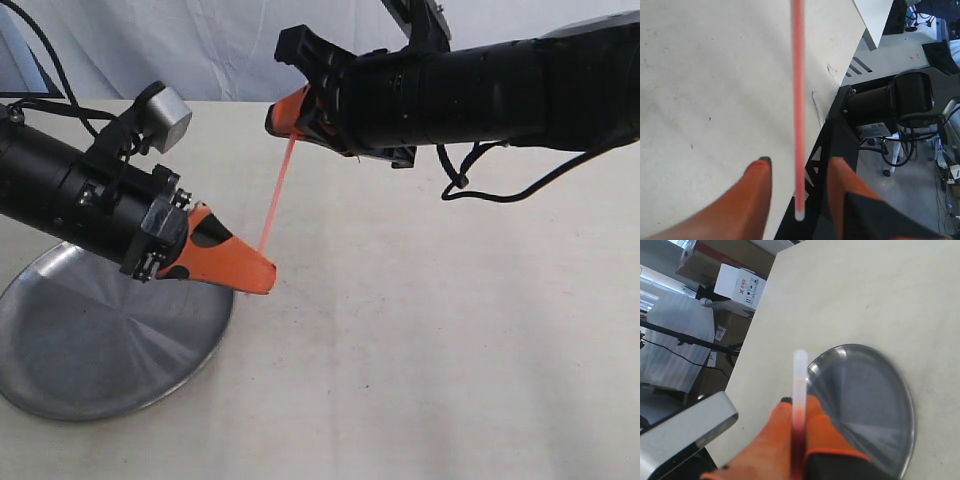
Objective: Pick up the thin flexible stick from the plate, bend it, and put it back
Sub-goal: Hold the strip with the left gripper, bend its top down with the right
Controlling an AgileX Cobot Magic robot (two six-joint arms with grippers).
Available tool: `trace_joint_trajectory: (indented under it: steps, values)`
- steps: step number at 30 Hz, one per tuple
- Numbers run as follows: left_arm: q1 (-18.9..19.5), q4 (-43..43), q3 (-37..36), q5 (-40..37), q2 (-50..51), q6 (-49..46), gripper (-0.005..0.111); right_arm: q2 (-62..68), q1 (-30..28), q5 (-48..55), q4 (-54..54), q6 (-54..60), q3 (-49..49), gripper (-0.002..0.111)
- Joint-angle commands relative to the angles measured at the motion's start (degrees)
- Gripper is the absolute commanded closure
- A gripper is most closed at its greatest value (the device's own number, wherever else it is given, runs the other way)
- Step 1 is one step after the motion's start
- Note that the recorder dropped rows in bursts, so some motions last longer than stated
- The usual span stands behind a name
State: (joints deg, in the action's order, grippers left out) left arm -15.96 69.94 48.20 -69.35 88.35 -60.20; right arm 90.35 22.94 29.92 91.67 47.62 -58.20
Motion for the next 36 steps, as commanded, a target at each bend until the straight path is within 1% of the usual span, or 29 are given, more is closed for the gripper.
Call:
trace_joint_trajectory:
  steps: [1, 2, 4, 7, 8, 13, 19, 28, 32, 36]
  values:
    - [-0.29, 1.10, -0.03, -0.61, -0.63, 0.52, 0.060, -0.07, 0.03, 0.57, 1.01, 0.58, -0.35, 0.108]
    - [-0.29, 0.77, -0.03, -0.61, -0.63, 1.24, 0.062, -0.07, 0.03, 0.73, 1.14, 0.58, -0.35, 0.108]
    - [-0.29, 0.03, -0.03, -0.61, -0.63, 1.52, 0.070, -0.07, 0.03, 1.26, 1.64, 0.58, -0.35, 0.108]
    - [-0.29, -0.33, -0.03, -0.35, -0.63, 1.52, 0.095, -0.07, 0.03, 1.77, 2.02, 0.58, -0.35, 0.108]
    - [-0.29, -0.33, -0.03, -0.35, -0.63, 1.04, 0.106, -0.07, 0.03, 2.21, 2.10, 0.58, -0.35, 0.108]
    - [-0.29, 1.17, -0.03, -0.61, -0.63, -1.50, 0.107, -0.07, 0.03, 2.84, 2.85, 2.16, -0.35, 0.108]
    - [-0.29, 7.06, -0.03, -0.61, -0.66, -9.04, 0.107, -0.07, 0.03, 2.84, 2.46, 6.65, -0.35, 0.108]
    - [-0.29, 8.73, -0.03, -0.61, -0.66, -11.23, 0.107, -0.07, 0.03, 2.29, -4.98, 8.24, -0.35, 0.108]
    - [-0.29, 10.61, -0.03, -0.61, -2.02, -15.12, 0.107, 0.02, 0.03, 1.67, -8.17, 8.10, -0.35, 0.108]
    - [-0.29, 10.96, -0.03, -0.61, -4.17, -16.96, 0.107, 0.15, 0.03, 1.59, -9.30, 7.86, -0.24, 0.108]
